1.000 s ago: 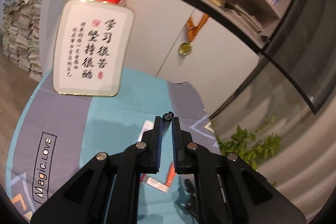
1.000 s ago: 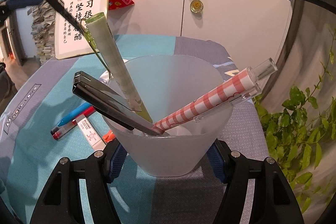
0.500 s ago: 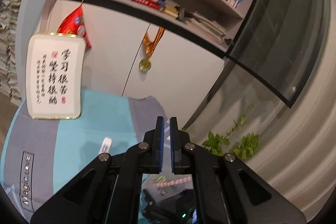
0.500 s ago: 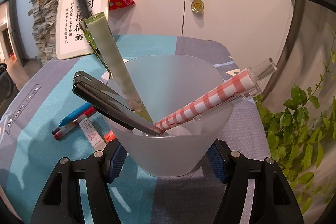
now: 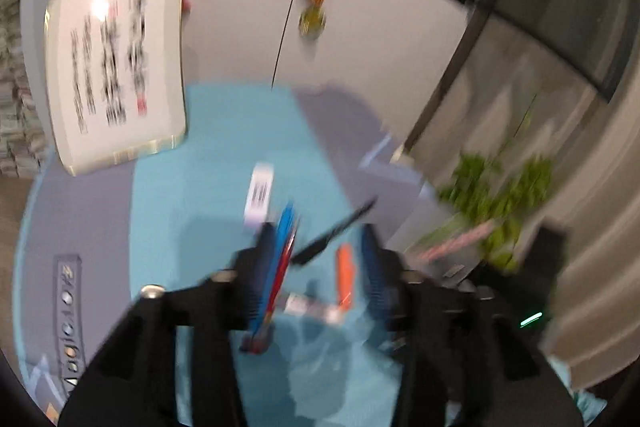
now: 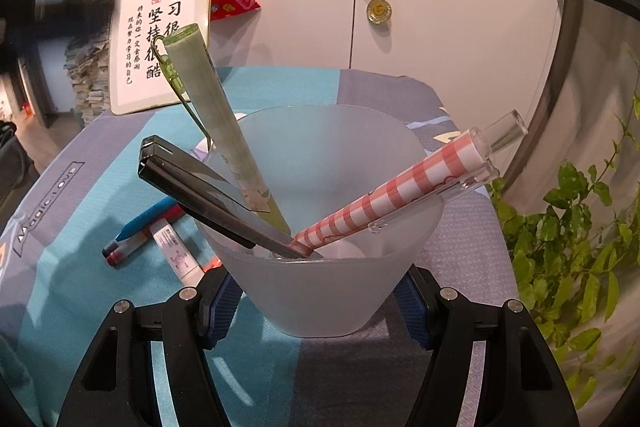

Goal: Organize stationery

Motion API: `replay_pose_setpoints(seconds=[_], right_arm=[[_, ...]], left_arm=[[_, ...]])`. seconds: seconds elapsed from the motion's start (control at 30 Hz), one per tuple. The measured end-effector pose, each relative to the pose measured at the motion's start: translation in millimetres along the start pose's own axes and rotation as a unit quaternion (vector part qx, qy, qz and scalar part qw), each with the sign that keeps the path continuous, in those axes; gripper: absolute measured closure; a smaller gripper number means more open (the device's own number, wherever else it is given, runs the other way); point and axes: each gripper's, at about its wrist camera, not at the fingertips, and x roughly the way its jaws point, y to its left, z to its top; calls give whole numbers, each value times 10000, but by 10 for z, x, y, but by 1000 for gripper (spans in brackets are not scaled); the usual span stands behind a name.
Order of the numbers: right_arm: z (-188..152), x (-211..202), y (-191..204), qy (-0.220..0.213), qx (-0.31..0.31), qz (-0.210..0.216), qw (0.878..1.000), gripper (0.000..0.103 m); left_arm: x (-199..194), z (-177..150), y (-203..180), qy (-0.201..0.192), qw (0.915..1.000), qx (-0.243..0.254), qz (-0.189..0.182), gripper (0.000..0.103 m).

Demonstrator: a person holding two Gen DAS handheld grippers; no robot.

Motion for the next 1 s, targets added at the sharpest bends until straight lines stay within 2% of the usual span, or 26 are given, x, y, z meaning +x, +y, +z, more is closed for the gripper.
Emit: replay_pose_setpoints(seconds=[0.13,0.23,0.27,0.37,0.57,0.6,0.73,0.83,0.9,0.93,1.0], right_arm=[[0,-1,12,-5,-25,-28,10000,33],[-1,2,14,13,-26,-42,10000,33],[-1,6,17,29,-29,-55,10000,33],[1,3,20,31,-27,-58,10000,33],[9,4,31,25,-89,-119,9999,33],[9,4,30,25,-90,-119,9999,33],[12,8,19,31,-70,-100,9999,33],[11,9,23,31,-74,-105,9999,33],[10,7,21,28,-73,-104,9999,33],[10,6,23,29,-74,-105,9999,33],[10,5,27,29,-77,-110,9999,33]], left_arm=[[345,-103,118,190,9991,336,171,60],[507,-111,28,274,9957,886,-51,77],[544,-114,-19,278,9939,1067,-61,79],[679,-131,-151,290,9863,1621,34,81],[937,-216,-229,611,9742,2174,-16,80],[954,-224,-227,623,9730,2220,-54,80],[1027,-216,-232,702,9698,2332,-137,67],[1127,-202,-191,816,9696,2301,-139,68],[1113,-197,-170,823,9713,2225,-156,81],[1098,-206,-165,832,9712,2229,-160,94],[1056,-239,-169,887,9709,2216,-211,95]])
